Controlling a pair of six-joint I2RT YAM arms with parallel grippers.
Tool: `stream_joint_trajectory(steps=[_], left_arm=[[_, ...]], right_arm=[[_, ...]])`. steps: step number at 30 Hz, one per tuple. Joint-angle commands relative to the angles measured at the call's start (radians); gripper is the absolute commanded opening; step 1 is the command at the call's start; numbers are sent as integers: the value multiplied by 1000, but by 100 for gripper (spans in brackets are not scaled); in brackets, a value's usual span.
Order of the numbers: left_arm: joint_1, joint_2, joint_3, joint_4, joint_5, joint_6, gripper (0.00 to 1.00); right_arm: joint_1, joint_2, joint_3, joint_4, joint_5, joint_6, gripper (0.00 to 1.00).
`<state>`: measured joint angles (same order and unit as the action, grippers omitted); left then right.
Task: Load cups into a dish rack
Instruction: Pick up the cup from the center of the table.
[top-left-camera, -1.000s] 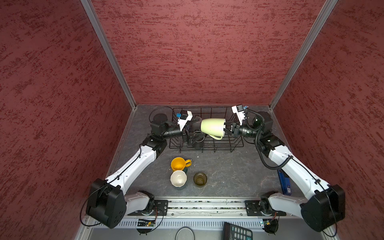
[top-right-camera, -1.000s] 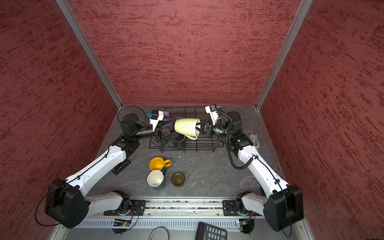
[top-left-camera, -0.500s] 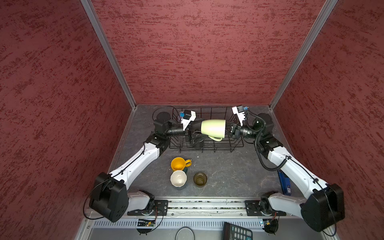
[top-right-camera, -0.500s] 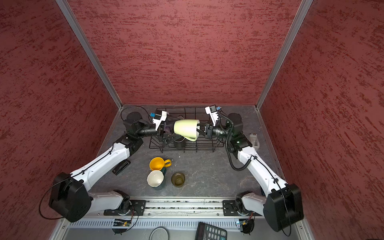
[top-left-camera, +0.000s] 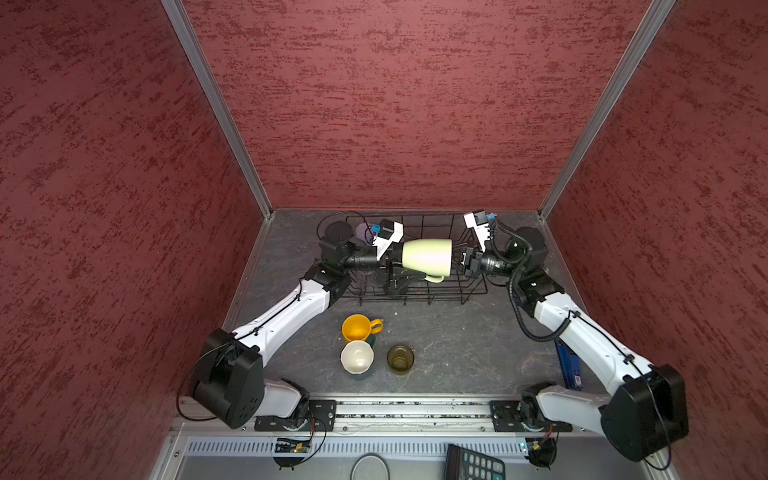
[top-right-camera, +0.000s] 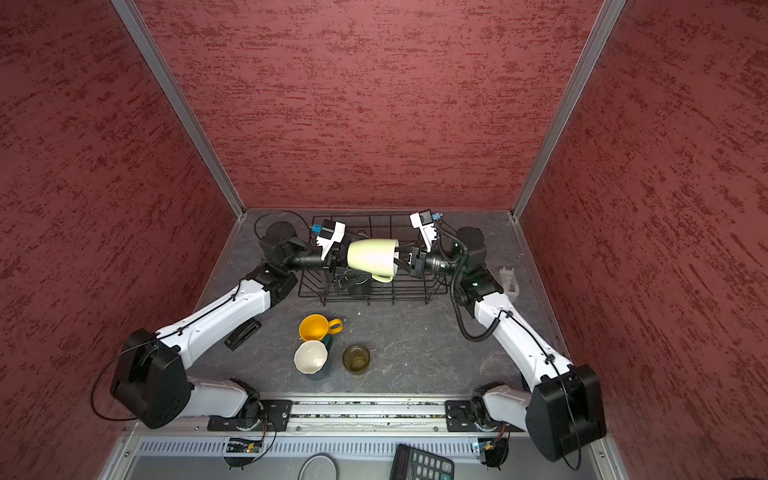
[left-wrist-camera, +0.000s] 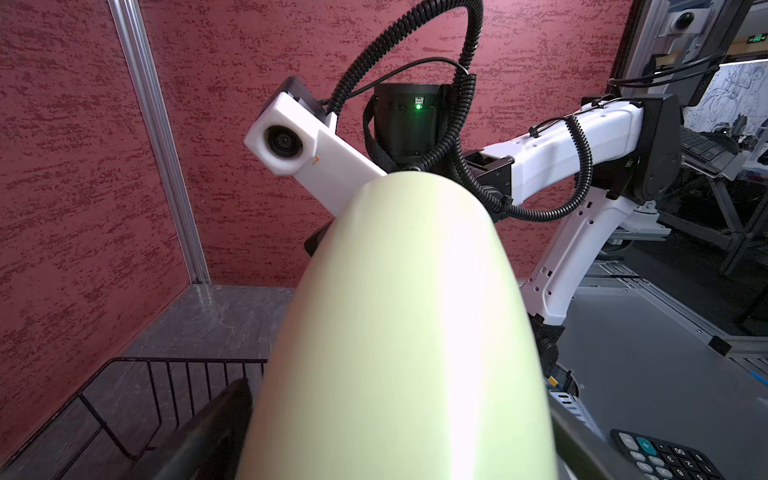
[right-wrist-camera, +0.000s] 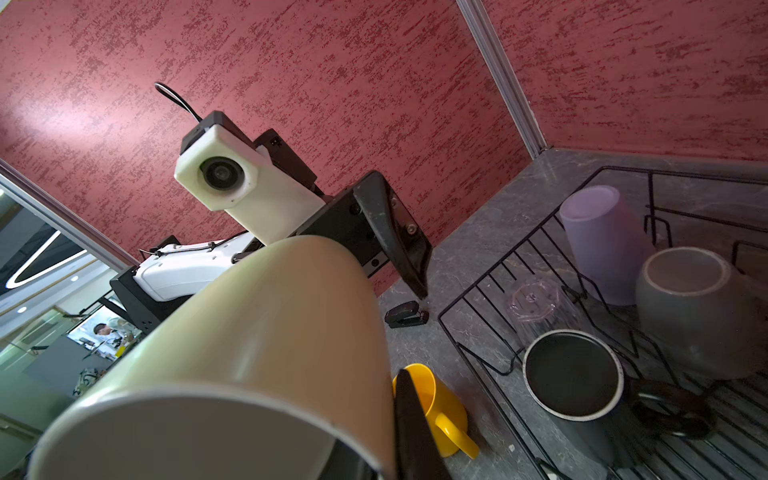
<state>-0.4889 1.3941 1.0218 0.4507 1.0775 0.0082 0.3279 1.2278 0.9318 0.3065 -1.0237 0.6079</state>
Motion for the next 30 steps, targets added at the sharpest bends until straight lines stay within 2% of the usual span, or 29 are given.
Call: stream_joint_trajectory(steps=[1, 23, 30], left_arm=[[-12, 7, 36, 58, 14, -18, 98], [-33, 55, 59, 68, 45, -32, 92], [-33, 50, 60, 75, 45, -33, 83]], right_arm=[[-3, -4, 2, 118, -34, 27, 0], [11, 20, -17, 195, -47, 85, 0], [19, 28, -25, 231, -47, 110, 0]])
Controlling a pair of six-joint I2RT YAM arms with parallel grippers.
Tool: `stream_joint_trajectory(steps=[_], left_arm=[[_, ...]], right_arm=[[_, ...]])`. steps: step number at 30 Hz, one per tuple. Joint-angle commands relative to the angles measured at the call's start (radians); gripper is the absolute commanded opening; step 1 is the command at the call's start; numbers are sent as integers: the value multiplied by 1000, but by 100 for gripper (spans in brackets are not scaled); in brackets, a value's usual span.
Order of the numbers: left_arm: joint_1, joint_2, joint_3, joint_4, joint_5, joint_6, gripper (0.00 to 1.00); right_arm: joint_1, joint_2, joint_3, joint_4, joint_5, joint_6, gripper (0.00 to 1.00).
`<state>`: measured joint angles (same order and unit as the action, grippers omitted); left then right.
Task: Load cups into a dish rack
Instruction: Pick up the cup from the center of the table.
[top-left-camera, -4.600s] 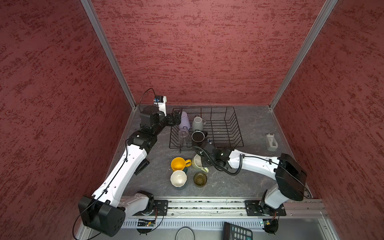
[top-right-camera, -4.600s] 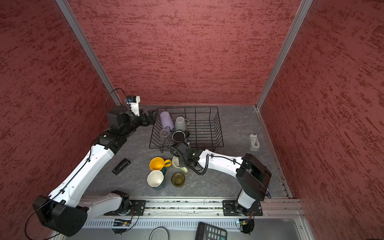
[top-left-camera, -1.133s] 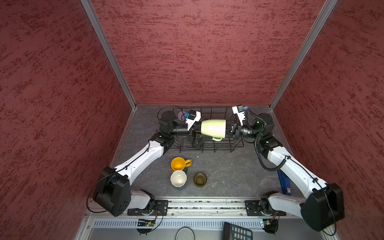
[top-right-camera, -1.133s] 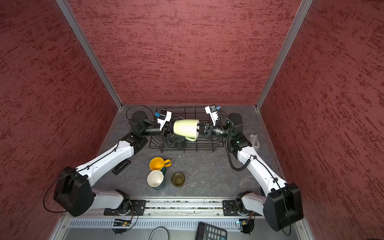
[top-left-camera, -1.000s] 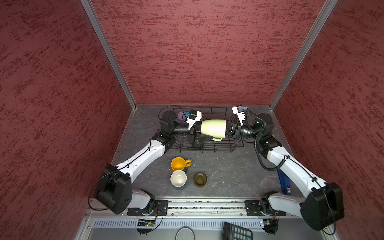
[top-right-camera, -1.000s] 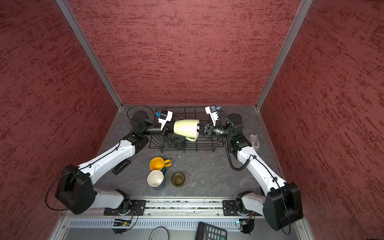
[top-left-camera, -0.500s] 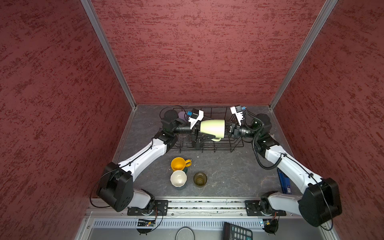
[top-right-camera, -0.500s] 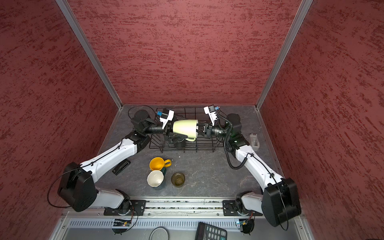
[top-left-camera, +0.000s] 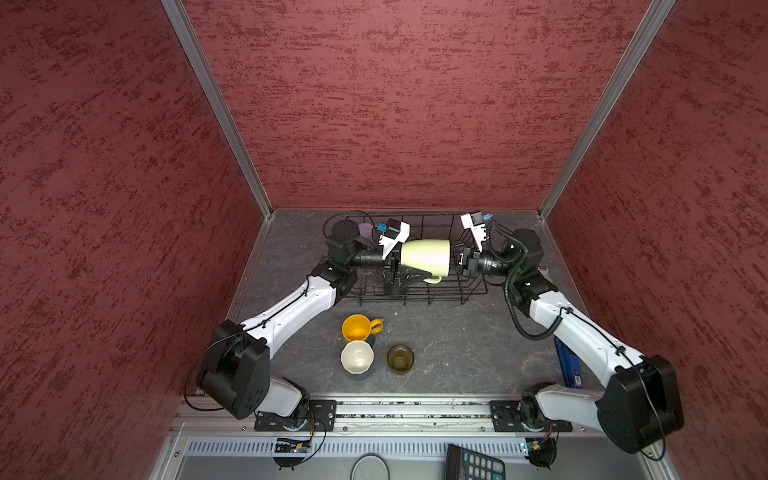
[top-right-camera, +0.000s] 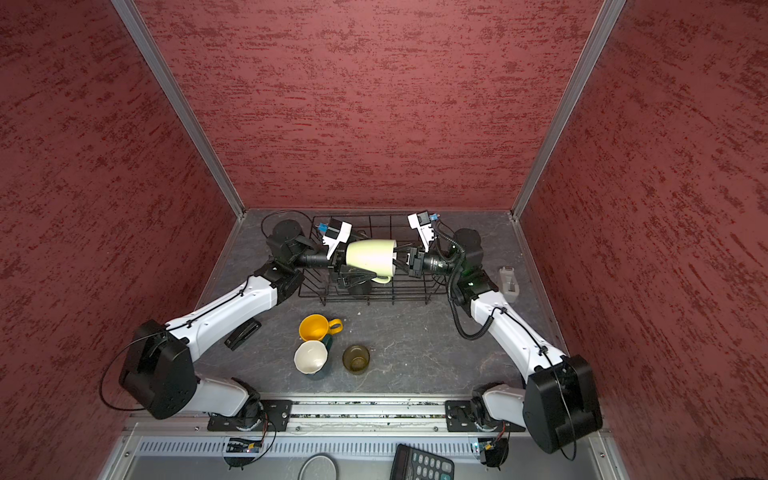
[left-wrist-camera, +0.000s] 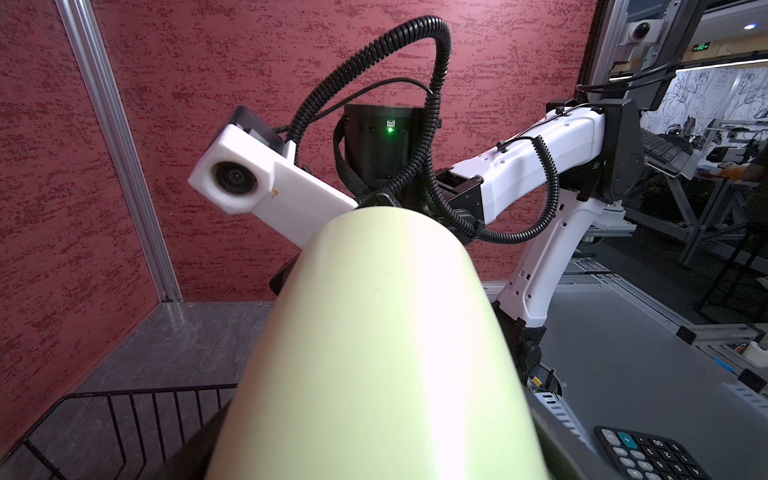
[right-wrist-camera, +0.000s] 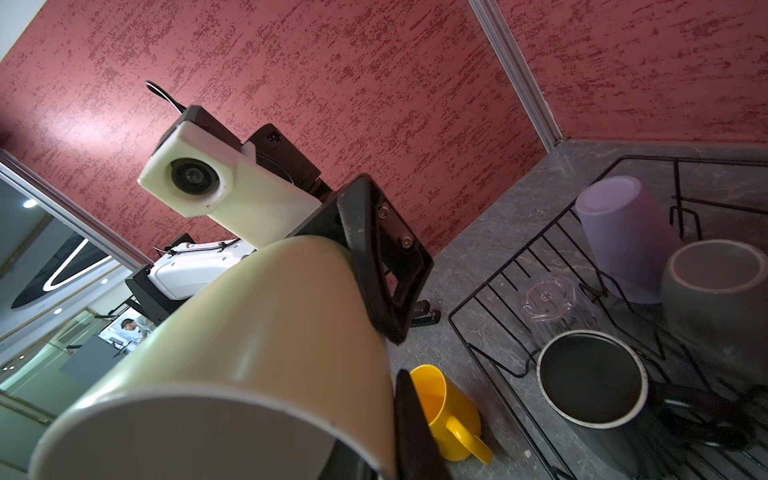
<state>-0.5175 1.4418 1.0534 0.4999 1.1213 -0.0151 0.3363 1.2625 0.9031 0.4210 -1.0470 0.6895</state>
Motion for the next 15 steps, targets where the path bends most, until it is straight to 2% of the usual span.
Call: stream_joint_trajectory(steps=[1, 5, 9, 13, 15], left_arm=[[-4, 1, 29, 28, 0, -10, 81], [-4, -3, 31, 29, -12, -11, 74], [-5, -2, 60, -53, -12, 7, 59], [-4, -2, 67, -65, -25, 1, 34], [-4, -5, 65, -64, -33, 0, 29]], right_arm=[[10, -4, 1, 132, -25, 38, 0], [13, 5, -5, 155, -27, 56, 0], [13, 11, -9, 161, -18, 63, 0], [14, 18, -5, 153, -10, 64, 0], [13, 21, 0, 141, -1, 58, 0]])
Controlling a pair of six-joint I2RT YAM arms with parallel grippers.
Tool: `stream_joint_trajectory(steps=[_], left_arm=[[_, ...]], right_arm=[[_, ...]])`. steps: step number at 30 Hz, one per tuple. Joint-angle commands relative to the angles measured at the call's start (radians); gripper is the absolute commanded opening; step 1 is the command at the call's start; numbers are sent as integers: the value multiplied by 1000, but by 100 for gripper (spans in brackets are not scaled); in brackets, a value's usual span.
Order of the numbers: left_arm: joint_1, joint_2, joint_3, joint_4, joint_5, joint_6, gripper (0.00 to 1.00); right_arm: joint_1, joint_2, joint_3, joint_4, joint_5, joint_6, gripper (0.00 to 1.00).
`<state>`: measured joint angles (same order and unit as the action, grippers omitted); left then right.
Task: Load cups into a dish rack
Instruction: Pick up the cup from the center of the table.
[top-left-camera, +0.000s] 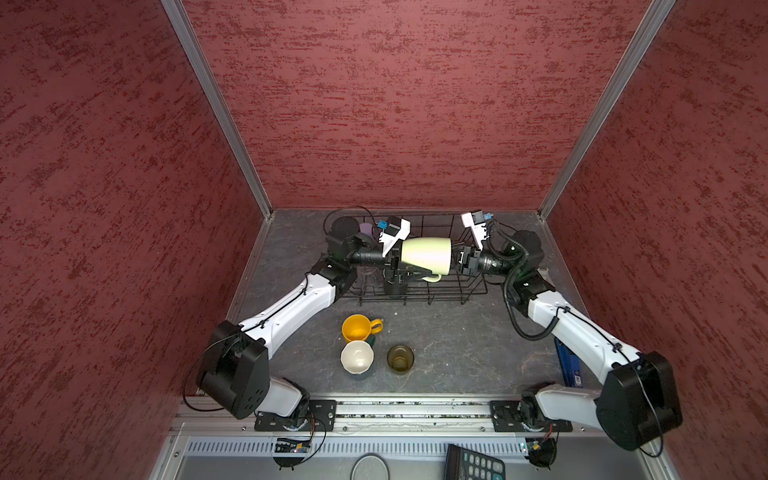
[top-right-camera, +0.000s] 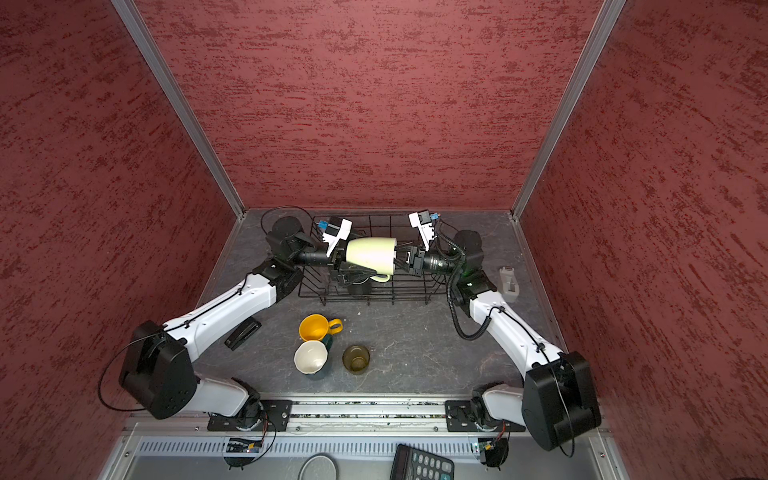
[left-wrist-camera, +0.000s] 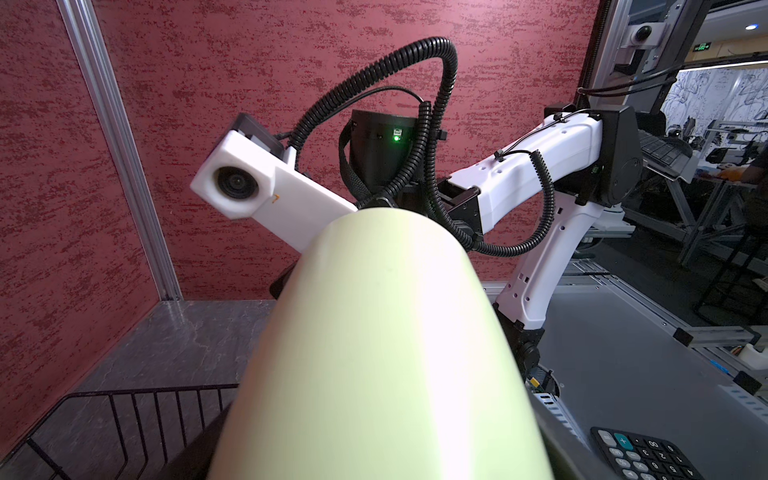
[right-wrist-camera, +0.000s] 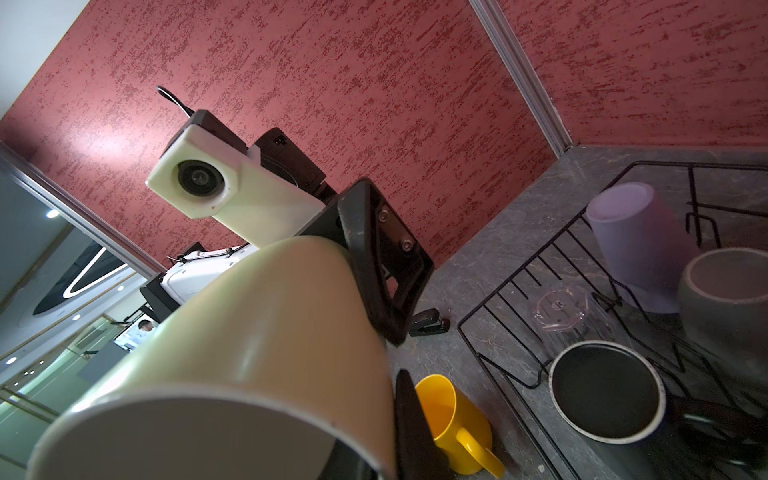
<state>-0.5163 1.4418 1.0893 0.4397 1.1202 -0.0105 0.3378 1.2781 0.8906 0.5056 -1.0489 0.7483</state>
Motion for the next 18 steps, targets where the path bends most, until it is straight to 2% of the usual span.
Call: stream_joint_trajectory(steps=[1, 9, 15, 18], left_arm=[[-4, -8, 27, -3, -36, -6, 28], [-1, -29, 1, 23, -71, -10, 0], [5, -38, -9, 29, -80, -29, 0], [9, -47, -8, 26, -104, -32, 0]], right_arm=[[12, 5, 14, 50, 6, -3, 2], [10, -5, 53, -101, 61, -86, 16], [-1, -21, 65, -171, 109, -111, 30], [-15, -41, 67, -226, 175, -129, 40]])
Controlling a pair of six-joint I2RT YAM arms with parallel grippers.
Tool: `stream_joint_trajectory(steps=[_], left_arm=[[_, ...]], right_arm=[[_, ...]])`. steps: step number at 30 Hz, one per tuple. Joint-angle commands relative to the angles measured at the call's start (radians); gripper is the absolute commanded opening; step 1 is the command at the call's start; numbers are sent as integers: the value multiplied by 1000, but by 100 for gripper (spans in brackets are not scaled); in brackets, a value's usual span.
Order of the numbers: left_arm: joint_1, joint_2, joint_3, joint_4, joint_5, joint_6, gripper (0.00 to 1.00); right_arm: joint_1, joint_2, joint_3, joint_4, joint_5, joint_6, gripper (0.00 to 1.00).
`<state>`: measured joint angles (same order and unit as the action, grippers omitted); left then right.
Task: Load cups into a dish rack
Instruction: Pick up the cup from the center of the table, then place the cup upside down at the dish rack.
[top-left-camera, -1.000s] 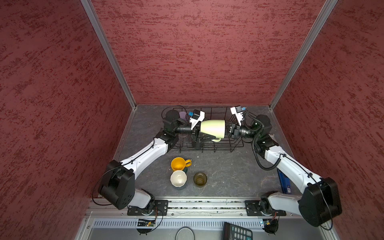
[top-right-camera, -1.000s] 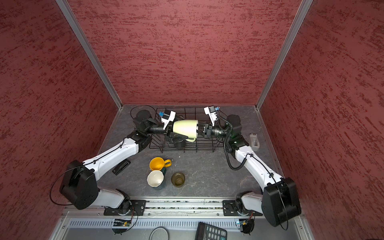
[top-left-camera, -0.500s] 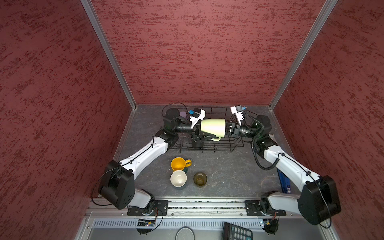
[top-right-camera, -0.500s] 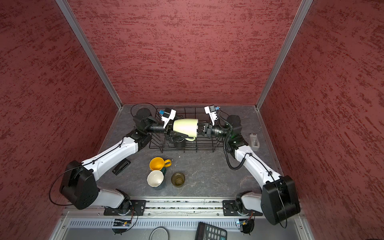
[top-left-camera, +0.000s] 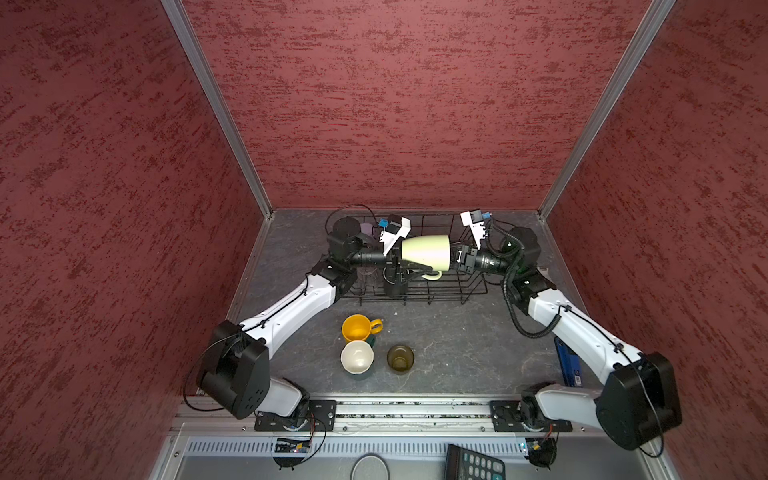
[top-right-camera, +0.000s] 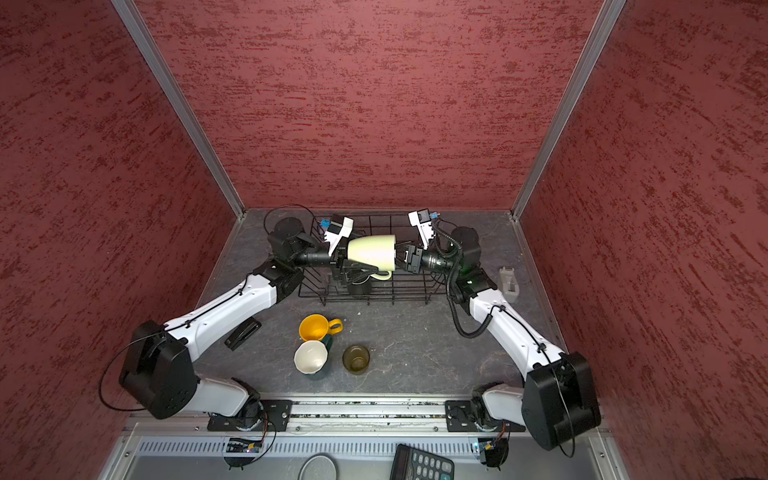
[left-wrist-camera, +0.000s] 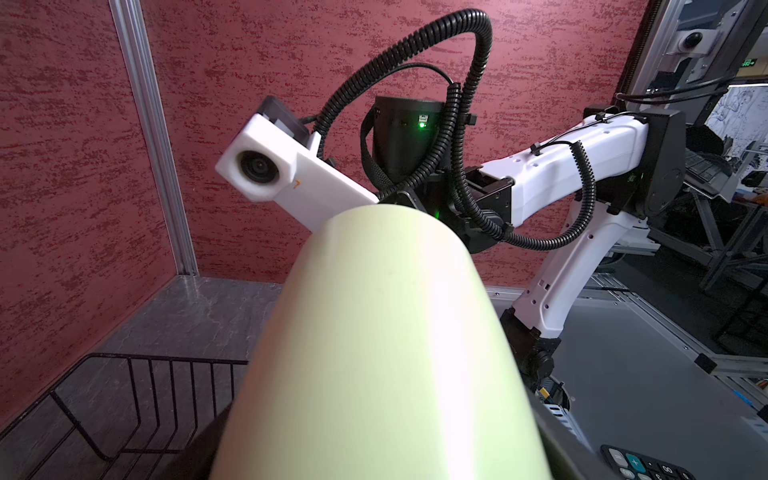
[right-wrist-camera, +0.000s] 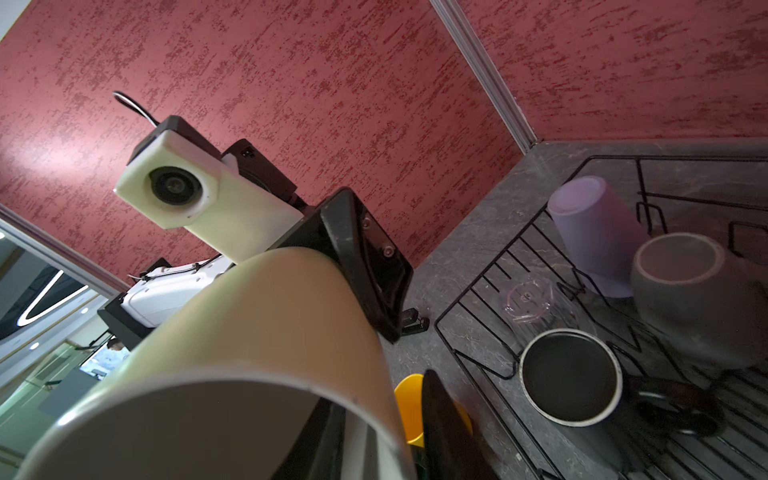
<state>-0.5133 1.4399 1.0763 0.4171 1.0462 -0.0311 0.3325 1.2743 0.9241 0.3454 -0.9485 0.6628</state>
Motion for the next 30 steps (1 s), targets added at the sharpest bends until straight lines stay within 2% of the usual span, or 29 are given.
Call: stream_joint_trajectory(steps=[1, 8, 13, 17, 23, 30], left_arm=[[7, -48, 10, 35, -47, -12, 0], [19, -28, 108, -185, -125, 1, 0], [24, 31, 233, -393, -236, -8, 0], [33, 134, 387, -586, -328, -36, 0], [30, 303, 630, -840, -391, -64, 0], [21, 545, 978, -1147, -468, -69, 0]], right_arm=[[-14, -46, 36, -94, 104, -54, 44], [-83, -132, 54, -332, 401, -145, 75], [-124, -178, 61, -451, 589, -184, 89], [-135, -188, 69, -520, 664, -205, 99], [-140, -201, 75, -575, 739, -243, 99], [-141, -220, 69, -586, 739, -259, 99]])
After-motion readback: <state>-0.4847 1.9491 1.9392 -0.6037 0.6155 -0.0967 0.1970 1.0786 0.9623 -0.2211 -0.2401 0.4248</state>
